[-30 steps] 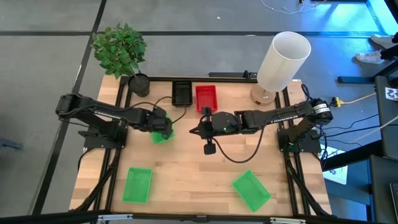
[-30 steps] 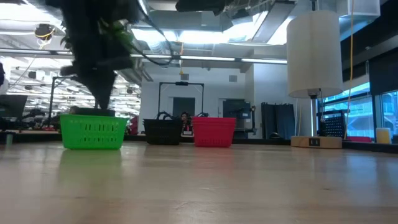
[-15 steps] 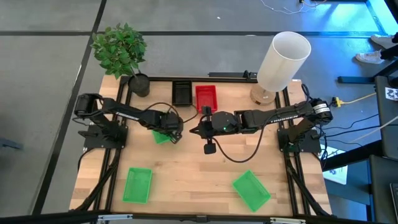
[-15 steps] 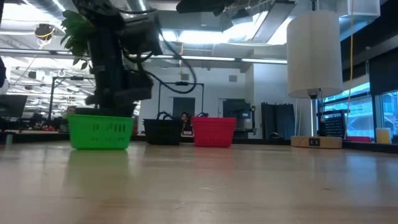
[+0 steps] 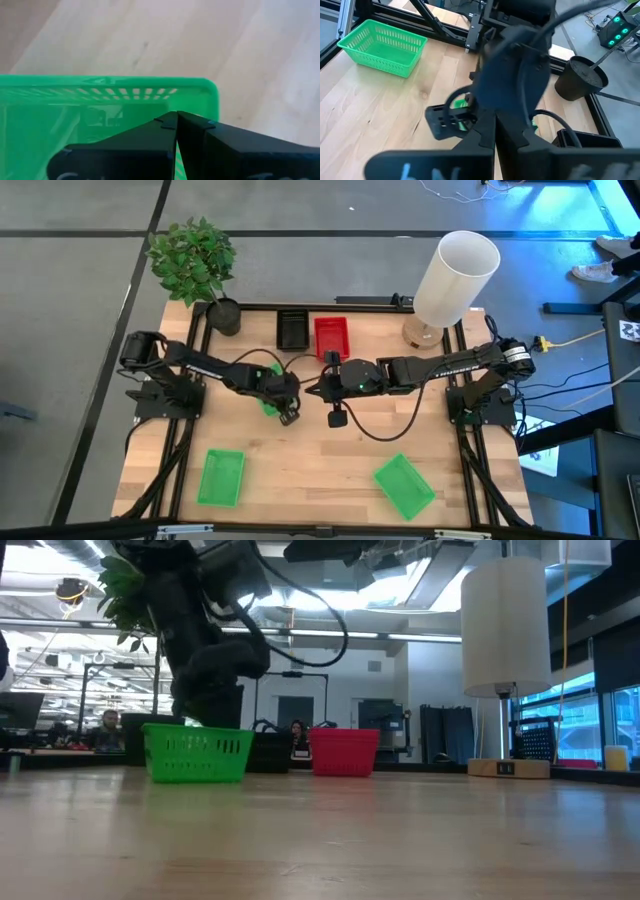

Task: Stack baskets by color
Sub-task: Adjust the top left green bin, then stack the bottom right green bin on the top left green bin

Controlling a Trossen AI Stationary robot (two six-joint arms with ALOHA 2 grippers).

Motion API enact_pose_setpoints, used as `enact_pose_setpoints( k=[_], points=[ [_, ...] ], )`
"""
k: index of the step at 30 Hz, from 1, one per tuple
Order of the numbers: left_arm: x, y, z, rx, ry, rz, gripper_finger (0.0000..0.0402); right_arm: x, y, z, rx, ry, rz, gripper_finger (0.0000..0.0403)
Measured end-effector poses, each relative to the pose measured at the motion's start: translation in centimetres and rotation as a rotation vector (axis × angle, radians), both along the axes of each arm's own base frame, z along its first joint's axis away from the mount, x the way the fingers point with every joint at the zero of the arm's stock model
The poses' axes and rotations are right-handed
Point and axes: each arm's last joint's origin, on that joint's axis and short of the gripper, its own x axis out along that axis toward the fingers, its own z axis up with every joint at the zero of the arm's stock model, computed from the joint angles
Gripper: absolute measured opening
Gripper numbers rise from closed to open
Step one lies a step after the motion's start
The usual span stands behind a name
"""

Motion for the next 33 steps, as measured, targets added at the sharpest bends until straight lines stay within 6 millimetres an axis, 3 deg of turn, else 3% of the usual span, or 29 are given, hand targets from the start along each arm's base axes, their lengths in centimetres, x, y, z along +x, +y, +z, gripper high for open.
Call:
enact_pose_setpoints(
  k=[7,11,15,25,33],
  points=[
    [0.4,-1.5,0.7,0.018,-0.026,-0.080,0.0000,0.0,0.0,0.0,0.000,0.000,0.001,0.0002],
    [0.6,-2.1,3.6,0.100,-0.044,-0.091,0.0000,-0.2,0.3,0.4,0.004,-0.008,0.007,0.0002],
    [0.3,-2.2,7.0,0.205,-0.048,-0.084,0.0000,-0.7,1.1,2.0,0.018,-0.001,0.019,0.0001],
    [-4.0,-4.2,13.0,0.255,-0.137,-0.080,0.0000,-3.1,3.1,5.8,0.235,0.212,-0.055,0.0006],
    [-8.0,-6.2,15.3,0.277,-0.210,-0.050,0.0000,-4.4,3.2,6.8,0.340,0.343,-0.065,0.0068]
  ],
)
